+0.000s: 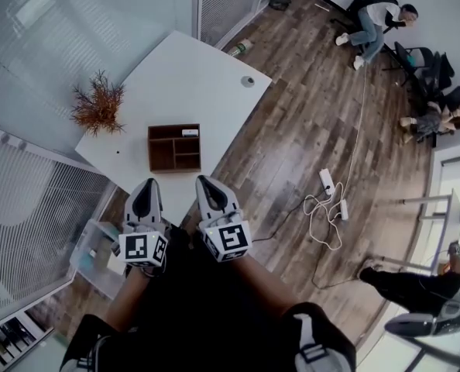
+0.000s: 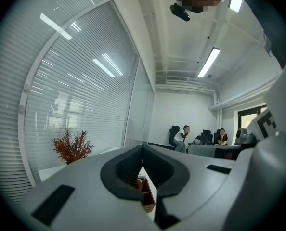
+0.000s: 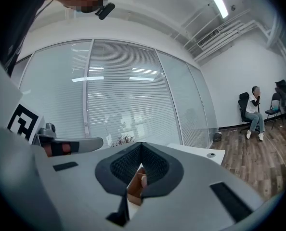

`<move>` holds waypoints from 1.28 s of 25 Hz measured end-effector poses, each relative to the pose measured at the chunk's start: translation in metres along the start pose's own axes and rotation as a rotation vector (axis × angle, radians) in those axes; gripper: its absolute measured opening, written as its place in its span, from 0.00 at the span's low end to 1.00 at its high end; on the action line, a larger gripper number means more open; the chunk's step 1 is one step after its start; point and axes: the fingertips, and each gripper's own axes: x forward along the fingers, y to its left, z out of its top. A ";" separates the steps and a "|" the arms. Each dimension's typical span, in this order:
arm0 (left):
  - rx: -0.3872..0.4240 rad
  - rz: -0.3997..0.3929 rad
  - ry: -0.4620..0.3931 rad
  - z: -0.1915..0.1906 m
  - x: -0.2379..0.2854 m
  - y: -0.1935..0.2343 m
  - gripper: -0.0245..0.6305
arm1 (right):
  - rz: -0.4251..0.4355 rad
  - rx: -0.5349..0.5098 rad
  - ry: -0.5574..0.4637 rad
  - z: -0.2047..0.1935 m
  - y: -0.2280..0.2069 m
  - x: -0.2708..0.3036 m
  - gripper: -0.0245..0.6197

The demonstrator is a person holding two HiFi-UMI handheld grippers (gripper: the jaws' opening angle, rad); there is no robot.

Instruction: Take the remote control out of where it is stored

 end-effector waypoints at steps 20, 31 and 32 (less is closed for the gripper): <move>-0.032 -0.093 0.092 -0.036 0.076 0.047 0.05 | -0.092 0.018 0.129 -0.057 -0.043 0.084 0.04; -0.065 -0.100 0.149 -0.068 0.117 0.071 0.05 | -0.094 0.019 0.205 -0.095 -0.066 0.131 0.04; -0.067 -0.103 0.154 -0.070 0.120 0.073 0.05 | -0.093 0.015 0.213 -0.099 -0.069 0.135 0.04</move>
